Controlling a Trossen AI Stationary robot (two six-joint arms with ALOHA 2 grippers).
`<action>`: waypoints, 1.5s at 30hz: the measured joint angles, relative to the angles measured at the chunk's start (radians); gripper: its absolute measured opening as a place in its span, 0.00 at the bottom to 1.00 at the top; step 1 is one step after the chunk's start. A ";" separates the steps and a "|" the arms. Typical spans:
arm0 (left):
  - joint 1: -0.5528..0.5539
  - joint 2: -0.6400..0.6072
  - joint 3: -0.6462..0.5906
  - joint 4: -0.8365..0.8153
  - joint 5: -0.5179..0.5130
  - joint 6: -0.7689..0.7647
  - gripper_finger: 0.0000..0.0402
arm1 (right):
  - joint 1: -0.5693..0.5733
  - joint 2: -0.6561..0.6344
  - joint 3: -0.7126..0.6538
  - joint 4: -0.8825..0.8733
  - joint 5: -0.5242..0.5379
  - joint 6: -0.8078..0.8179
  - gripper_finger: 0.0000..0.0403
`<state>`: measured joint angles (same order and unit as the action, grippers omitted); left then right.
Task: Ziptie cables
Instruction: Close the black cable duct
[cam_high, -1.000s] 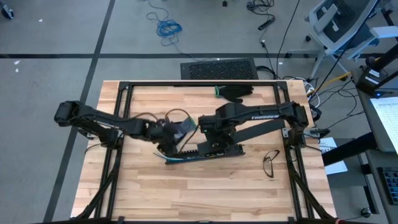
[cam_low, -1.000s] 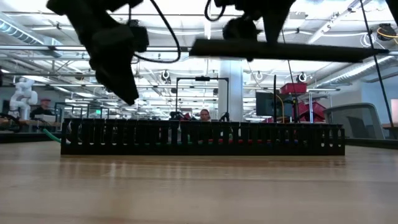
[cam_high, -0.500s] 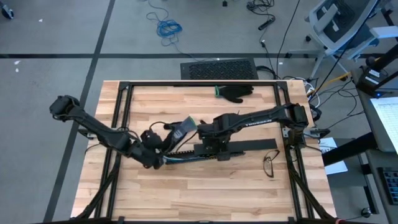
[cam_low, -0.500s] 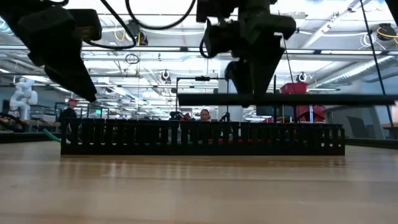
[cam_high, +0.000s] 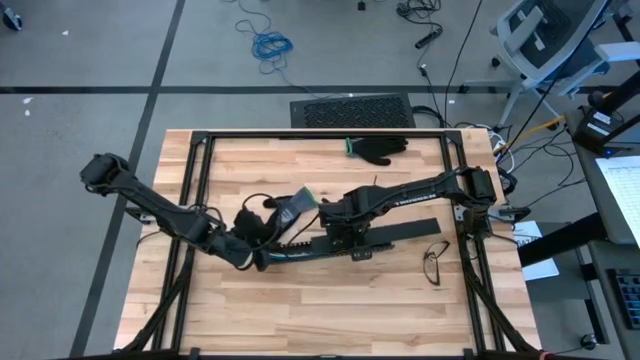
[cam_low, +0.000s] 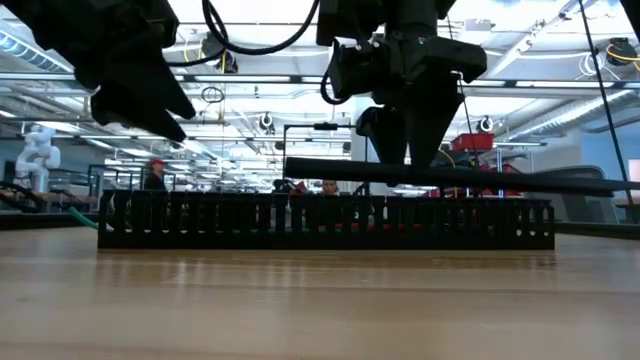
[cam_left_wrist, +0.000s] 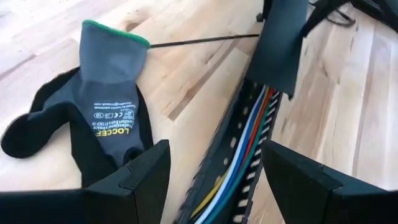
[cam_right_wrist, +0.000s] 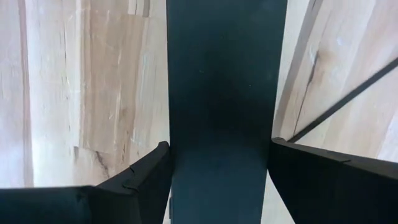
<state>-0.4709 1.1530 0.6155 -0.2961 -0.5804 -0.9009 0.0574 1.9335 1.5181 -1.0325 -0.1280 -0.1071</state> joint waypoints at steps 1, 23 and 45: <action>0.000 0.005 0.000 0.005 -0.002 -0.010 0.61 | 0.000 0.000 0.000 0.007 0.000 -0.009 0.58; 0.072 0.318 0.196 0.184 -0.001 0.259 0.61 | 0.003 -0.004 -0.116 0.117 -0.007 0.057 0.58; 0.098 0.360 0.226 0.172 0.025 0.341 0.61 | 0.032 -0.092 -0.121 0.121 -0.034 0.193 0.58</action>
<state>-0.3733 1.5127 0.8413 -0.1242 -0.5556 -0.5602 0.0895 1.8416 1.3975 -0.9111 -0.1616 0.0864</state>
